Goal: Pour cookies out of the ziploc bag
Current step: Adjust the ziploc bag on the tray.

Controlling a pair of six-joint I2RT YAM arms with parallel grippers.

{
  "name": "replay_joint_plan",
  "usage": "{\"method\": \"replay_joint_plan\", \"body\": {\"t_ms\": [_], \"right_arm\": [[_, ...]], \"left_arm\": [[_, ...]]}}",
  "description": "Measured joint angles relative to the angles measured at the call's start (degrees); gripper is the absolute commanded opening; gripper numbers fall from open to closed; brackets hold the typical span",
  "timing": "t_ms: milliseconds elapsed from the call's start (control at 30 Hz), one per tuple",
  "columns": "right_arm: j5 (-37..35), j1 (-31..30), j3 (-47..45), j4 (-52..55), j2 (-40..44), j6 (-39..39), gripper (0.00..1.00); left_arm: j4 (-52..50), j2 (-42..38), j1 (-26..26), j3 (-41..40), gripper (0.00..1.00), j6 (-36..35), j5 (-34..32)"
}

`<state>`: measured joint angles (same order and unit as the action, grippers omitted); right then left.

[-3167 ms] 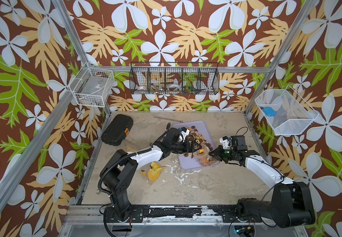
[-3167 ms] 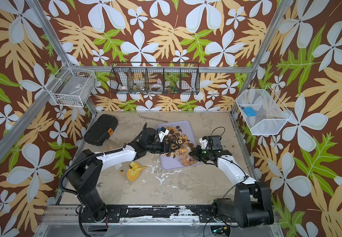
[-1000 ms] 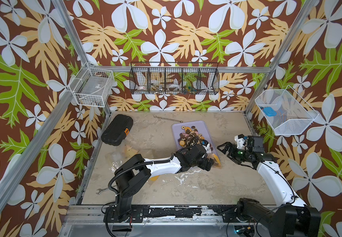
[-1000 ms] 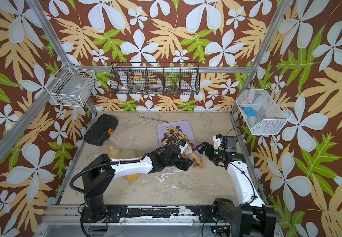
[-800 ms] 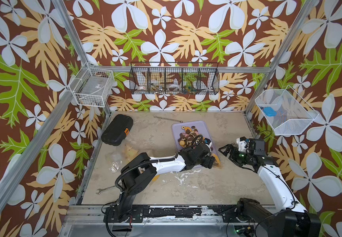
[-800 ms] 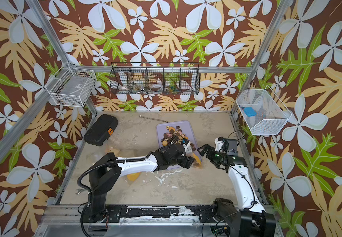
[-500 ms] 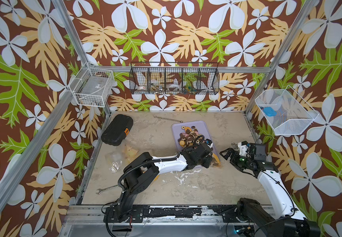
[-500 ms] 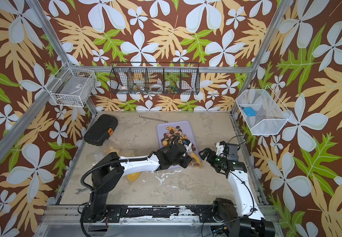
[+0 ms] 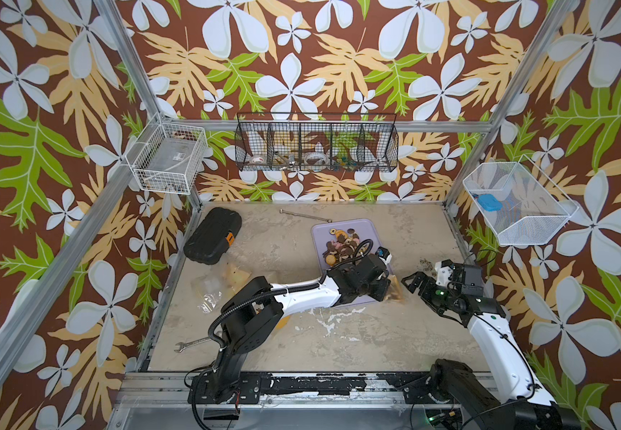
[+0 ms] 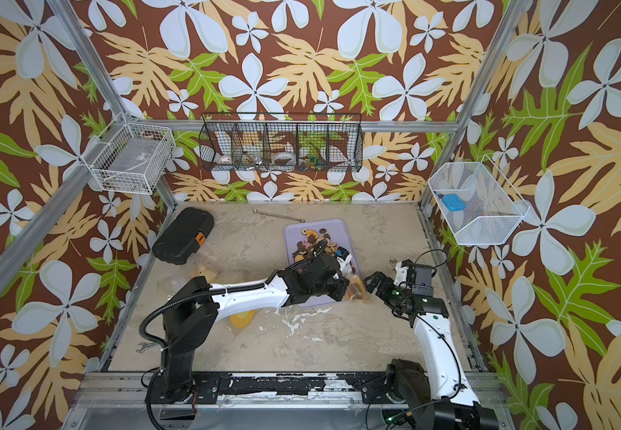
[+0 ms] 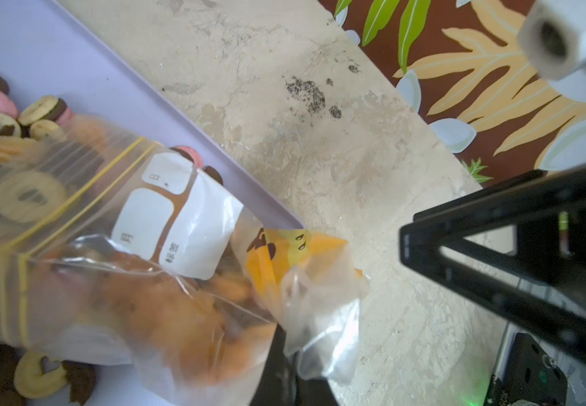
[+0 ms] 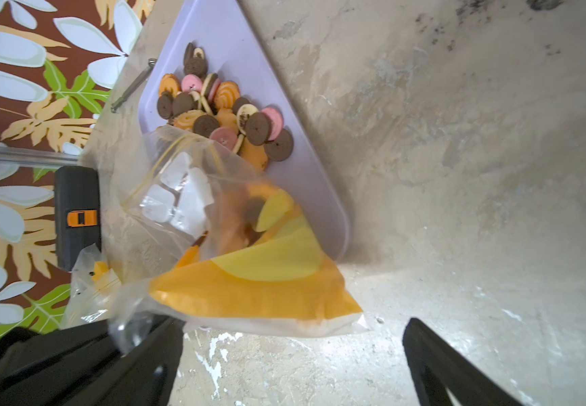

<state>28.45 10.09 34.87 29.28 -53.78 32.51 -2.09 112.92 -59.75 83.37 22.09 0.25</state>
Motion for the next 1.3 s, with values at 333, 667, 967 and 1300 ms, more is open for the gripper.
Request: {"method": "replay_joint_plan", "body": {"t_ms": [333, 667, 967, 1300], "right_arm": [[-0.3, 2.1, -1.0, 0.0, 1.0, 0.0, 1.00], [0.1, 2.4, -2.5, -0.2, 1.8, 0.0, 1.00], [7.4, 2.4, -5.5, -3.4, 0.7, -0.2, 0.98], [15.8, 1.1, -8.4, -15.6, -4.1, 3.5, 1.00]], "left_arm": [[-2.2, -1.3, 0.0, 4.3, 0.00, 1.7, 5.0], [-0.4, -1.5, 6.8, -1.7, 0.00, 1.8, 8.0], [1.5, -1.6, 9.2, -4.6, 0.00, 1.8, 9.3], [2.1, -2.8, 9.4, -5.6, 0.00, 1.8, 10.2]]}}
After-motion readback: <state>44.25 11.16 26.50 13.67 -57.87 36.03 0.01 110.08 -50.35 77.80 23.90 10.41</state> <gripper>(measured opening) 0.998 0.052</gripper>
